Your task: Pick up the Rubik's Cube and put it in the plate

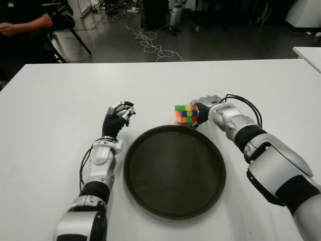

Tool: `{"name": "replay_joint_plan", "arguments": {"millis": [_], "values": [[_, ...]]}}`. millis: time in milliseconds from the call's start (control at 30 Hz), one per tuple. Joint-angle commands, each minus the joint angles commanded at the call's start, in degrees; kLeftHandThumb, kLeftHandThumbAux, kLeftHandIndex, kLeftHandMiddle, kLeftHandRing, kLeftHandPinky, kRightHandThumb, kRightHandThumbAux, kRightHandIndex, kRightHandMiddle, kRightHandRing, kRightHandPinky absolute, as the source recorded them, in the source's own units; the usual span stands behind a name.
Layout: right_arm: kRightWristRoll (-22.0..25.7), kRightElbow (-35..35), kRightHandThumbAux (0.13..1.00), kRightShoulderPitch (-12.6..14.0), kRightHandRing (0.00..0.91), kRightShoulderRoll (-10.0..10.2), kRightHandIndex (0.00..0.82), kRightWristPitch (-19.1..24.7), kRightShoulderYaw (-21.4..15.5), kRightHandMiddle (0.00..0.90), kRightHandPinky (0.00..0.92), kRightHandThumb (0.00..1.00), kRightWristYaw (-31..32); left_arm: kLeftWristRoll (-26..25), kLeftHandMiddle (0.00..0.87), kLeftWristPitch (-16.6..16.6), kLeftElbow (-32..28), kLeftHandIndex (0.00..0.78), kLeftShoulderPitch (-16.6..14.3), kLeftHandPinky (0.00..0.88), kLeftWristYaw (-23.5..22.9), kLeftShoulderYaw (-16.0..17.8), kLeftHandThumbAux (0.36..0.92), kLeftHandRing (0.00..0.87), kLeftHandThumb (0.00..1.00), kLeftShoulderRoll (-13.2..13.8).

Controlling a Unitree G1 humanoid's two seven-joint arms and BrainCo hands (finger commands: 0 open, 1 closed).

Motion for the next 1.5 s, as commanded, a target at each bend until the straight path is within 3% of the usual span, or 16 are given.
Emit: {"name": "replay_joint_plan", "arguments": {"millis": [567, 867, 1200, 1267, 1367, 1500], "values": [[-0.2, 0.1, 0.562, 0.0, 0.384, 0.0, 0.195, -0.4, 0.7, 0.327, 0.422, 0.0, 0.0, 0.7, 0.592, -0.3, 0.1, 0.423, 0.1, 0.727, 0.2, -0.3, 0.658, 0.746, 0.851, 0.3], [0.2, 0.0, 0.568, 0.0, 0.375, 0.1, 0.188, -0.3, 0.3, 0.324, 0.417, 0.0, 0.3, 0.7, 0.584, 0.3, -0.2, 0.422, 0.2, 0.762, 0.2, -0.4, 0.658, 0.756, 0.853, 0.4], [-0.1, 0.0, 0.69, -0.1, 0.471, 0.0, 0.3, -0.6, 0.4, 0.431, 0.495, 0.034, 0.1, 0.9, 0.586, -0.1, 0.3, 0.425, -0.1, 0.769, -0.2, -0.5, 0.657, 0.763, 0.854, 0.7], [-0.3, 0.0, 0.722, 0.0, 0.498, 0.0, 0.334, -0.7, 0.6, 0.468, 0.511, 0.076, -0.2, 0.9, 0.587, -0.3, 0.4, 0.425, -0.1, 0.765, -0.2, -0.5, 0.657, 0.763, 0.853, 0.7], [-0.5, 0.0, 0.729, 0.0, 0.544, -0.1, 0.391, -0.8, 0.9, 0.523, 0.531, 0.476, -0.5, 0.7, 0.589, -0.6, 0.6, 0.424, -0.1, 0.759, -0.4, -0.4, 0.658, 0.76, 0.853, 0.7], [-0.7, 0.0, 0.731, 0.0, 0.575, -0.2, 0.414, -1.0, 1.2, 0.564, 0.549, 0.625, -1.0, 0.1, 0.583, -0.4, 0.5, 0.424, -0.1, 0.772, -1.0, -0.2, 0.658, 0.762, 0.853, 0.5]]}}
